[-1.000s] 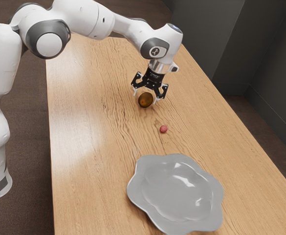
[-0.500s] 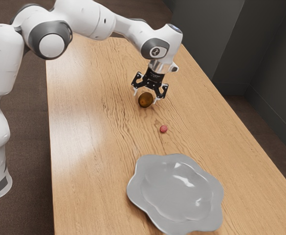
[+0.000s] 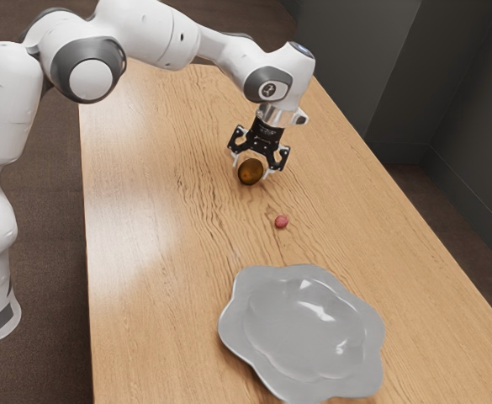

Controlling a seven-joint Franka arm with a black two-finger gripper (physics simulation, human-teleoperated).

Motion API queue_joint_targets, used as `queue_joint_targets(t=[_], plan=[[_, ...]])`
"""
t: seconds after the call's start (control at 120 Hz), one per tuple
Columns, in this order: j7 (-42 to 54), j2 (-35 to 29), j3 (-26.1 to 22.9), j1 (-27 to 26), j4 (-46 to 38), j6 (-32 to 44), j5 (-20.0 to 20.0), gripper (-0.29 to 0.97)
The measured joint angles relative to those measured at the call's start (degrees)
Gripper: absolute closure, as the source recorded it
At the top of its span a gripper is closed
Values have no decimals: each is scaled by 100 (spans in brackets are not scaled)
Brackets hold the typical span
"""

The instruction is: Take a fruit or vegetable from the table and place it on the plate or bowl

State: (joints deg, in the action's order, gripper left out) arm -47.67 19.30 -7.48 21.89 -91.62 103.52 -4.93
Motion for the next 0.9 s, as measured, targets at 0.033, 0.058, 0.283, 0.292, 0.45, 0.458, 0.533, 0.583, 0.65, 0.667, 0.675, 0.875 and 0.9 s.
queue_joint_targets(t=[0.033,0.058,0.283,0.292,0.45,0.458,0.533,0.583,0.65,0.667,0.675,0.875,0.9], plan=[[3,19,-3,0,1,0,0,12],[5,32,-5,0,1,0,0,13],[23,52,-8,-7,2,-15,-17,26],[23,52,-8,-7,2,-16,-18,26],[39,52,-8,-8,3,-37,-42,32],[39,52,-8,-8,3,-38,-42,32],[45,52,-8,-9,2,-43,-37,32],[48,44,-8,-9,2,-46,-32,35],[51,26,-8,-9,2,-54,-30,36],[52,23,-8,-9,2,-55,-30,36],[52,22,-8,-9,3,-56,-30,36],[59,-51,-12,-13,2,-89,-28,36],[60,-83,-14,-15,2,-101,-26,36]])
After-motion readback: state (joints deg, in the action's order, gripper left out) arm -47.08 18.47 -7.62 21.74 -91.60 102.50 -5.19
